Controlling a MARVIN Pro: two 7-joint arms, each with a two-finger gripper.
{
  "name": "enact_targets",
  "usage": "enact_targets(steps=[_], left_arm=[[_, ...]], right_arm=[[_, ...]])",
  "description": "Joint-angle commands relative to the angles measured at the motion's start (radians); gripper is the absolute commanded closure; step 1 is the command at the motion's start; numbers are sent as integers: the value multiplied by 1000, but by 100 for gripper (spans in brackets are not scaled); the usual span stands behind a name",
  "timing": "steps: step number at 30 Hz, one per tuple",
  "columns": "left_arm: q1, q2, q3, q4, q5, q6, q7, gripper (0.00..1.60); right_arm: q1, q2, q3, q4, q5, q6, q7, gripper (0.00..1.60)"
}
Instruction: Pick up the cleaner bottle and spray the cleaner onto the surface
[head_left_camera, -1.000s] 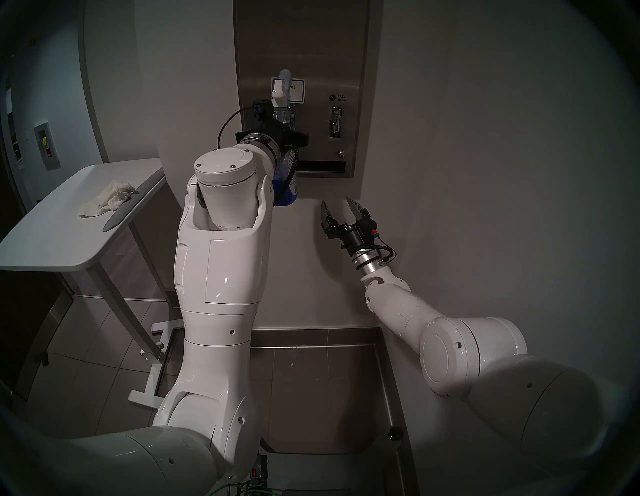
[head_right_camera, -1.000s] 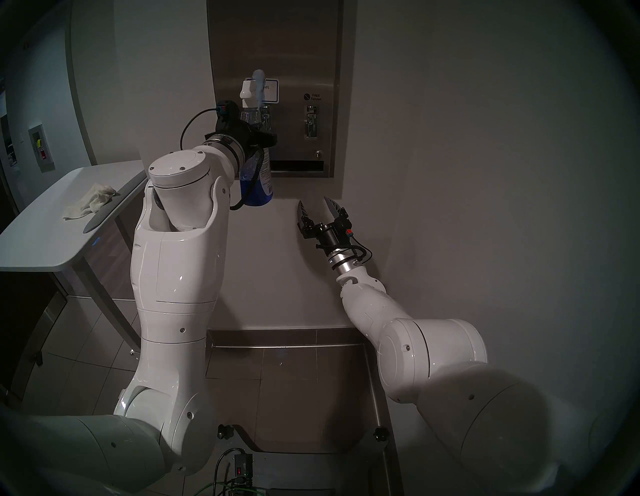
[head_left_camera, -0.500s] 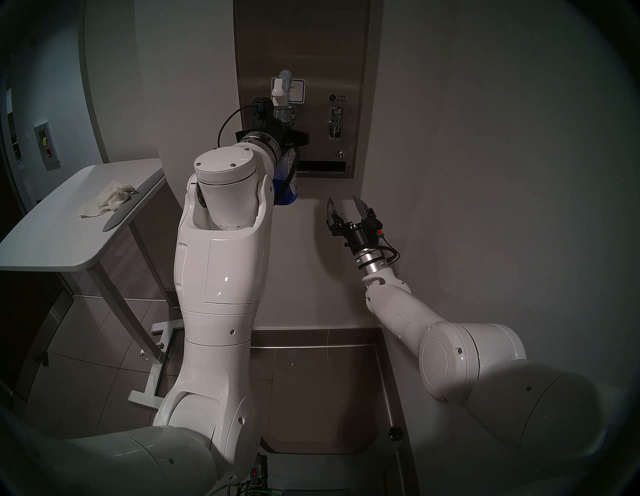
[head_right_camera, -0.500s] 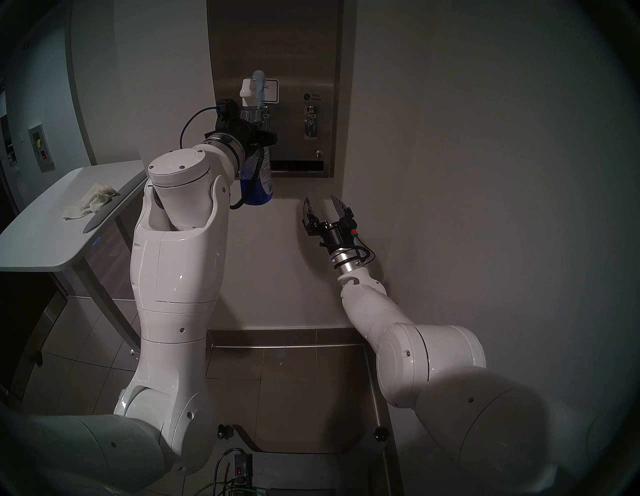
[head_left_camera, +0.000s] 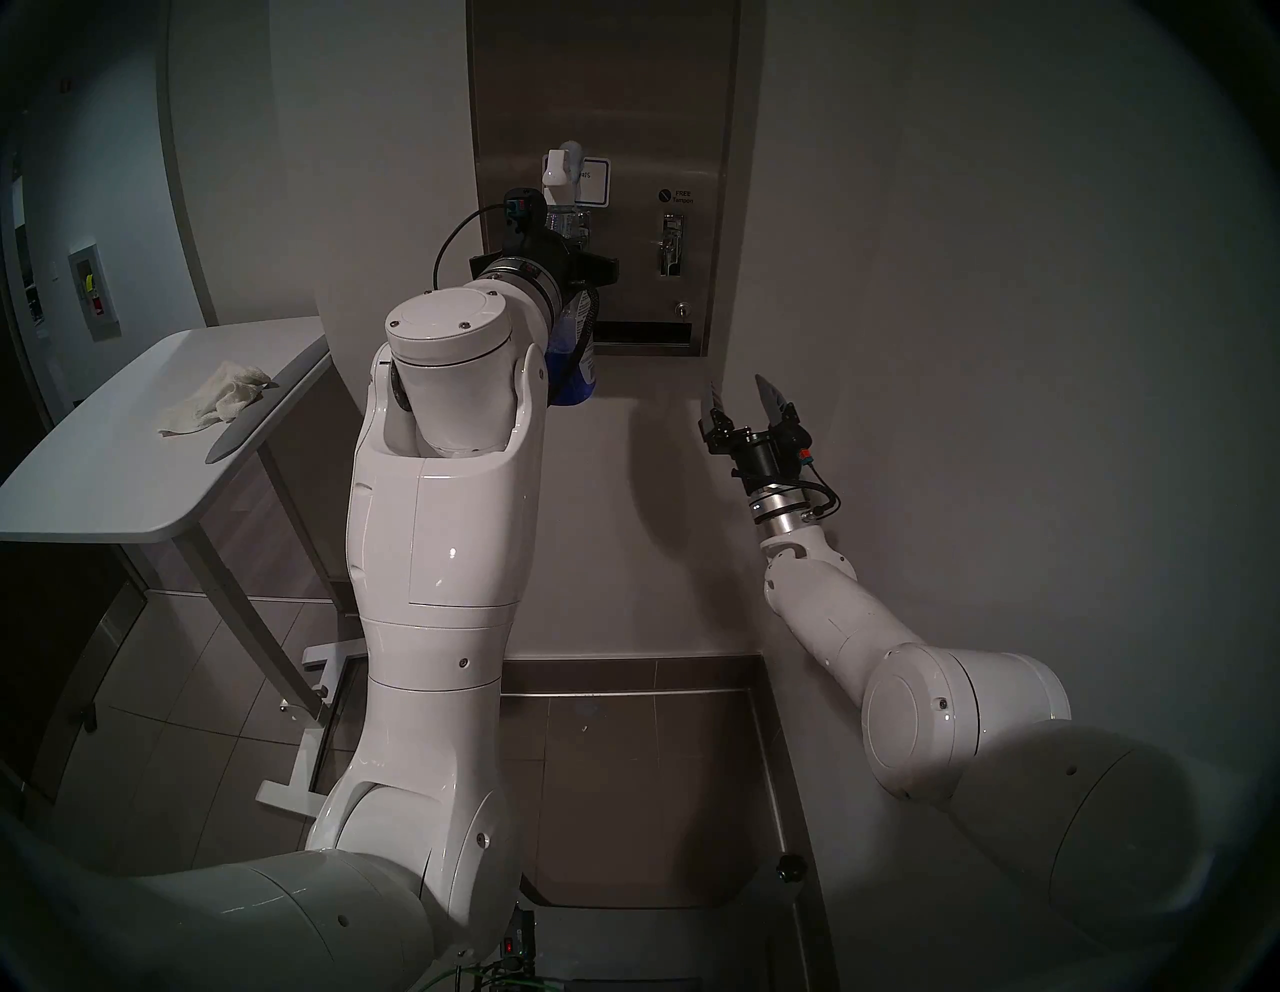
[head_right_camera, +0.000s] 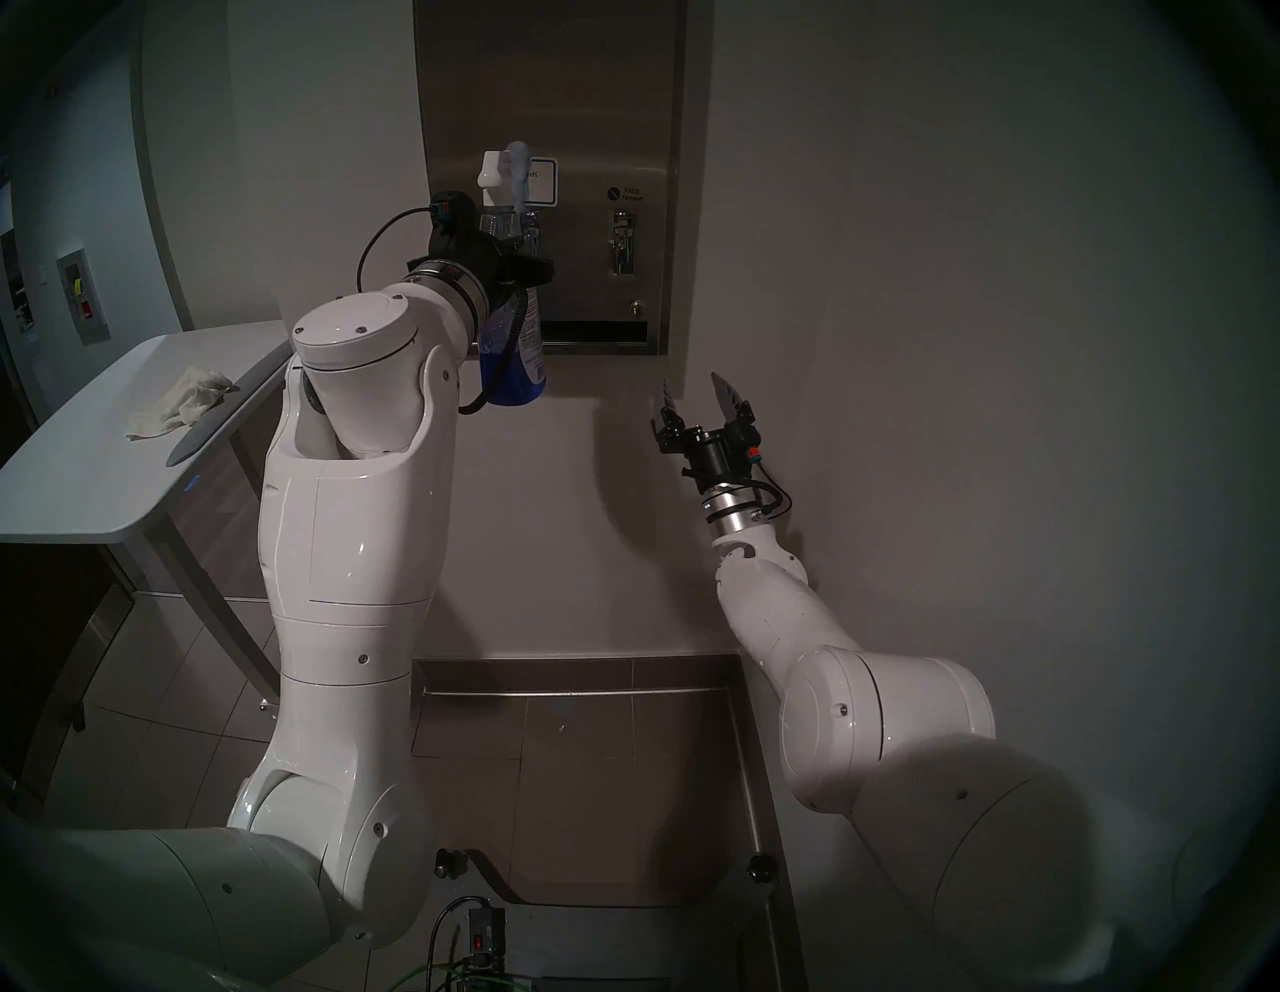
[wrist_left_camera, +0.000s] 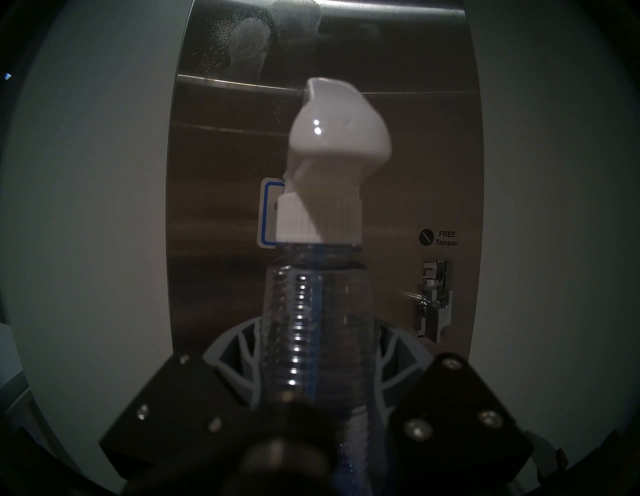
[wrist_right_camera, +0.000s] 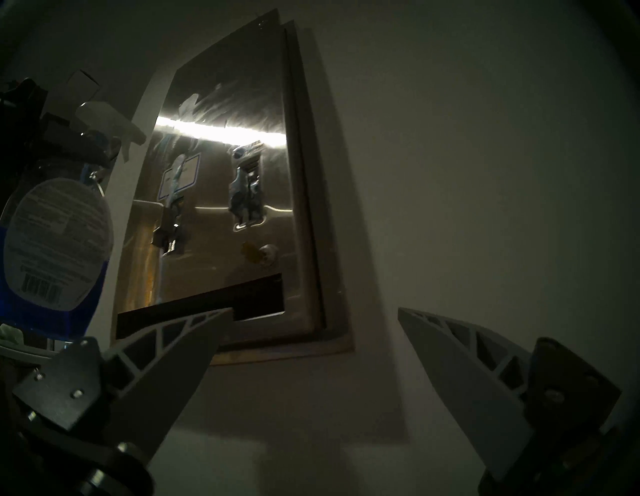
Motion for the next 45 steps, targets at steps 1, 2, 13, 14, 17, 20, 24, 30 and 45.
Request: enact_targets(steps=[1, 2, 13, 14, 17, 20, 24, 30, 45], left_arm=[[-69, -3, 1, -55, 1, -27, 1, 160], [-70, -3, 2, -55, 1, -27, 1, 160], [-71, -3, 2, -58, 0, -26, 4, 160], [-71, -2, 2, -58, 0, -26, 4, 160], [-71, -2, 3, -59, -1, -26, 5, 160], [-71, -2, 3, -59, -1, -25, 5, 160], [-71, -2, 3, -60, -1, -25, 6, 160], [-77, 6, -8, -63, 1, -27, 11, 160], [-89, 67, -100, -99, 30, -28, 47, 160]], right_arm=[[-5, 23, 15, -56, 9, -5, 2, 0], [-8, 24, 16, -59, 9, -5, 4, 0], [-33, 30, 29, -89, 18, -5, 9, 0], [-35, 29, 30, -93, 19, -5, 10, 0], [-42, 29, 33, -103, 21, -5, 11, 0], [-51, 29, 38, -118, 24, -5, 12, 0], [-62, 28, 42, -137, 27, -5, 12, 0], [-80, 26, 48, -167, 31, -5, 13, 0], [-125, 17, 58, -247, 40, -5, 13, 0]])
